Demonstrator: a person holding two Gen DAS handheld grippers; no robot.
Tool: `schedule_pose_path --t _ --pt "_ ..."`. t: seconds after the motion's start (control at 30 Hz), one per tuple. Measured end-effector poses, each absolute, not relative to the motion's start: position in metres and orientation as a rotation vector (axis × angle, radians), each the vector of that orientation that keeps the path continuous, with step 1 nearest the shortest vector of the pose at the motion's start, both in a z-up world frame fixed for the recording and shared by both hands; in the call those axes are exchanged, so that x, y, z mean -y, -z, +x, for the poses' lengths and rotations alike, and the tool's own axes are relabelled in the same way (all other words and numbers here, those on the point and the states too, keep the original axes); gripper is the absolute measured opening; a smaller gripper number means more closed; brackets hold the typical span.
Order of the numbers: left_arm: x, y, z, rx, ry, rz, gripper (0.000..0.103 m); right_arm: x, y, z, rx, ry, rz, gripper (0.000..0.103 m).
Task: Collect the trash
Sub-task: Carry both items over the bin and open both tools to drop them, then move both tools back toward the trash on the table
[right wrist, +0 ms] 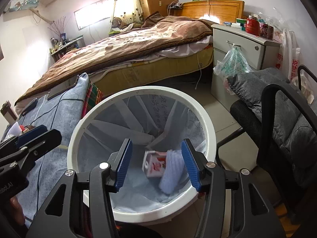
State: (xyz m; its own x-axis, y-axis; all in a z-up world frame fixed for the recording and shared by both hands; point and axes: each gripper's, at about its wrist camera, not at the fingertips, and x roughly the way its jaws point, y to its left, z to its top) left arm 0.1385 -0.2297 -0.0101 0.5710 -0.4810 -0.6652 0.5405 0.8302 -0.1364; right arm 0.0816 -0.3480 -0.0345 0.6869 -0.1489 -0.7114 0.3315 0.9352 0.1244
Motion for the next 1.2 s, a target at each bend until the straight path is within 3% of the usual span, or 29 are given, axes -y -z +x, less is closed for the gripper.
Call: schedule_pose_path --t 0.4,1.2 --pt "0.182 0.004 0.123 -0.702 0.506 0.079 0.062 0.327 0.023 0.075 -0.715 0.238 0.242 0.054" --pt "0.016 0.002 0.103 -0.633 0.207 -0.057 0.064 0.204 0.022 0.105 -0.683 -0.1 0.151 0.054"
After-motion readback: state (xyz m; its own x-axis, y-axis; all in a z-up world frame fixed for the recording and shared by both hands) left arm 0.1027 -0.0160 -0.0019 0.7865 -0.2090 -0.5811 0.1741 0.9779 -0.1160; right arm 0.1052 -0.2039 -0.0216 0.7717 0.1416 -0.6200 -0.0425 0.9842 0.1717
